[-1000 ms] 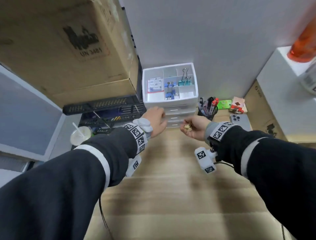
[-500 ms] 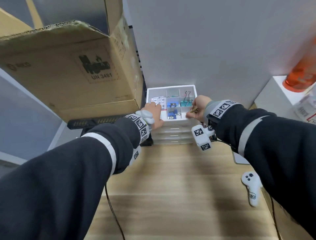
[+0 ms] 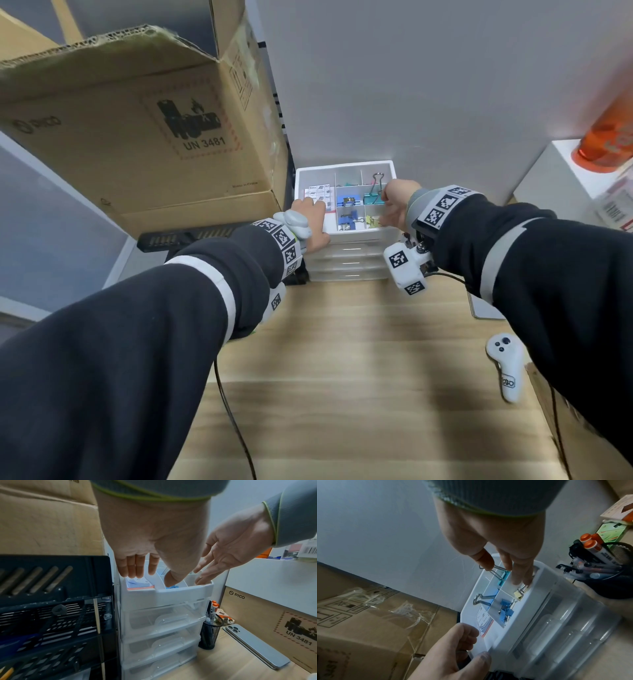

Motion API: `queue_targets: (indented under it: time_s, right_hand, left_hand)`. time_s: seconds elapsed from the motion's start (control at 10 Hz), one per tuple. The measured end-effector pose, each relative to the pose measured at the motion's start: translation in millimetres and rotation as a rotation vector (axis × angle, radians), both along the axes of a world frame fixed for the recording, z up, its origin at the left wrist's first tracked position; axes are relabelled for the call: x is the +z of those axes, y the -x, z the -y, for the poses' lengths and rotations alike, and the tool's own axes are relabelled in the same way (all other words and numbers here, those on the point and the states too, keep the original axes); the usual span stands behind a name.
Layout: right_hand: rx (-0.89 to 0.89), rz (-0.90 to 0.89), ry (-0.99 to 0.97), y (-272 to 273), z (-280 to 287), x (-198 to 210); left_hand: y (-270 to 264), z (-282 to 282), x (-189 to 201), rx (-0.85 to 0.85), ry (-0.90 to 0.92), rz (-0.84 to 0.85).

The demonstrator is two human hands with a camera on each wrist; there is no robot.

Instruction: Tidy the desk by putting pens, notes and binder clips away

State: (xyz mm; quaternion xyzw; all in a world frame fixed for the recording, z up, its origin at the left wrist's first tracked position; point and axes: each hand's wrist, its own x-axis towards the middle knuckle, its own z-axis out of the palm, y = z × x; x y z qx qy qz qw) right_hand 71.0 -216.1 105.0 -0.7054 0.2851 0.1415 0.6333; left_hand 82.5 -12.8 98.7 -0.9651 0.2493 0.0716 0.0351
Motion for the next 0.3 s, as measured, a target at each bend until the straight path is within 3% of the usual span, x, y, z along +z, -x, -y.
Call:
queue_targets:
  time_s: [0.3]
  right_hand:
    - [-0.138, -0.041, -0.032, 2, 8, -12]
  left_hand:
    - [7, -2, 8, 0.009, -0.003, 0.002]
